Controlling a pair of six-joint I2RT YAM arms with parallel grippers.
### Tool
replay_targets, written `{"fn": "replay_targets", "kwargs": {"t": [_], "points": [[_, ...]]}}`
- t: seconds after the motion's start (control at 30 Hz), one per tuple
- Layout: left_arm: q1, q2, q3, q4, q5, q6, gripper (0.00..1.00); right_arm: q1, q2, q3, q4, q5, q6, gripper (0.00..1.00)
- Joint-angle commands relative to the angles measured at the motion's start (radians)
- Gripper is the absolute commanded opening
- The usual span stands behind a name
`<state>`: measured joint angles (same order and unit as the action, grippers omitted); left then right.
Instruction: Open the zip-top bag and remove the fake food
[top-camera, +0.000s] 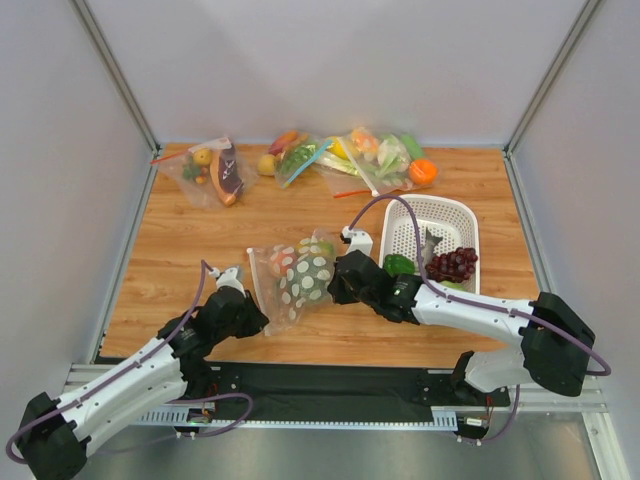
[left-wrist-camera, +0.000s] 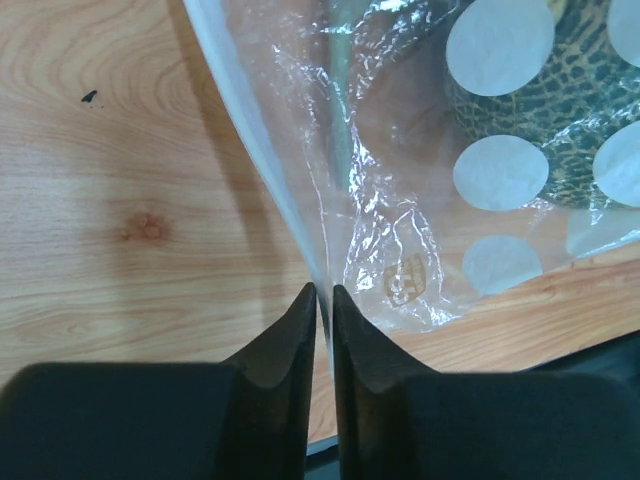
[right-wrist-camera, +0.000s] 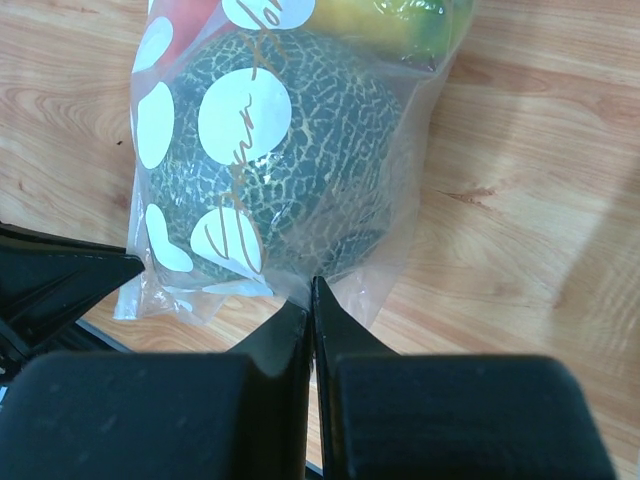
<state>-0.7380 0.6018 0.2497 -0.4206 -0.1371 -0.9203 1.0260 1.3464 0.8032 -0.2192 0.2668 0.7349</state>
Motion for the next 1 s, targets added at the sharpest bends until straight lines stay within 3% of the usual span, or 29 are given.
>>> {"fn": "replay_targets", "kwargs": {"t": [0.0,0.03,0.07,0.27,0.3,0.33,0.43,0.53,0.73,0.97], "points": [[0.003,-0.022,0.003,0.046,0.010,-0.020,0.15,-0.001,-0.026,-0.012,0.053,-0.003,0.014,0.00],[0.005,-0.033,0.010,0.045,0.008,-0.020,0.04,-0.001,-0.026,-0.016,0.053,-0.005,0.015,0.00],[0.003,-0.039,0.014,0.042,0.007,-0.015,0.00,-0.001,-0.032,-0.022,0.055,-0.003,0.017,0.00],[0.003,-0.118,0.095,-0.013,0.001,0.004,0.00,-0.001,-0.062,0.003,-0.012,0.011,-0.014,0.02],[0.003,-0.144,0.112,-0.023,-0.004,0.009,0.00,0.000,-0.066,0.020,-0.035,0.017,-0.022,0.08],[0.003,-0.158,0.144,-0.042,-0.006,0.014,0.00,0.003,-0.072,0.040,-0.089,0.035,-0.044,0.27],[0.005,-0.197,0.212,-0.073,-0.010,0.046,0.00,0.026,-0.088,0.123,-0.194,0.119,-0.084,0.69],[0.003,-0.206,0.276,-0.101,-0.013,0.055,0.00,0.074,-0.107,0.195,-0.268,0.213,-0.117,0.79],[0.003,-0.185,0.350,-0.089,0.027,0.022,0.00,0.227,-0.159,0.251,-0.226,0.345,-0.222,0.80],[0.003,-0.165,0.414,-0.098,0.031,-0.021,0.00,0.353,-0.233,0.154,0.018,0.279,-0.410,0.79]]}}
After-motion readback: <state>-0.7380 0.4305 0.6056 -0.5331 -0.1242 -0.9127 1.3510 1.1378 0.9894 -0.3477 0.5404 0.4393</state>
